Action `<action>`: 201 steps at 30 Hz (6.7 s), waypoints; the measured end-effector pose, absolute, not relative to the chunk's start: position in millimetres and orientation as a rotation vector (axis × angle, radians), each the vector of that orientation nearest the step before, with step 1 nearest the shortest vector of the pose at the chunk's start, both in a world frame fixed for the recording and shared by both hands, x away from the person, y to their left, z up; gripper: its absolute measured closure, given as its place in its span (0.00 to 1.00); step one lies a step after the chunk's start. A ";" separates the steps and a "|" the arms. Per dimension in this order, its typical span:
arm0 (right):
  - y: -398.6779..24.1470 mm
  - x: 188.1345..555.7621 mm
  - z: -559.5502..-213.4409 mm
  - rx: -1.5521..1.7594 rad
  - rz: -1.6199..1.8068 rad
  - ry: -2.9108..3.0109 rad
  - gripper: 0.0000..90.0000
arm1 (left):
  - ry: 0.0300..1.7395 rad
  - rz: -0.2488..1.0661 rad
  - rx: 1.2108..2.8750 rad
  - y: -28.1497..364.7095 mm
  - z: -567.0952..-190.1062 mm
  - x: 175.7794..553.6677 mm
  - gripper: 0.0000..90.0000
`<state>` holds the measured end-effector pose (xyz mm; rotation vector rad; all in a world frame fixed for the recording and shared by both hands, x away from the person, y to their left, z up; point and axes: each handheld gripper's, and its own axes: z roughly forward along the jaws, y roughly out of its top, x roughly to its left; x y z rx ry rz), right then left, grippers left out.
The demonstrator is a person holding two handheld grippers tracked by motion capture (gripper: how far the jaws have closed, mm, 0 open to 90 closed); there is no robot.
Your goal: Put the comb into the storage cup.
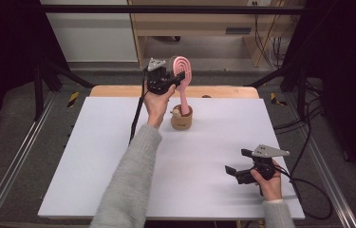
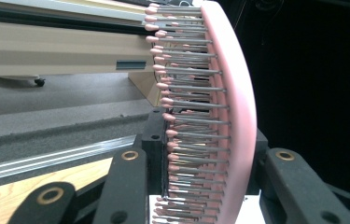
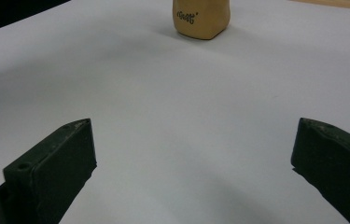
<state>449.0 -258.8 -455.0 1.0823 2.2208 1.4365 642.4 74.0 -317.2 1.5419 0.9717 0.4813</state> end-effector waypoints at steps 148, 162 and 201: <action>-257.7 448.6 -456.5 1.080 1.434 2.210 0.00 | 0.992 0.538 1.660 169.4 -346.6 578.1 0.02; -257.3 448.7 -456.9 1.080 1.432 2.209 0.00 | 0.884 0.471 1.654 191.4 -345.9 546.8 0.01; -255.7 449.0 -458.8 1.082 1.414 2.219 0.00 | 0.920 0.426 1.752 270.9 -435.8 464.4 0.01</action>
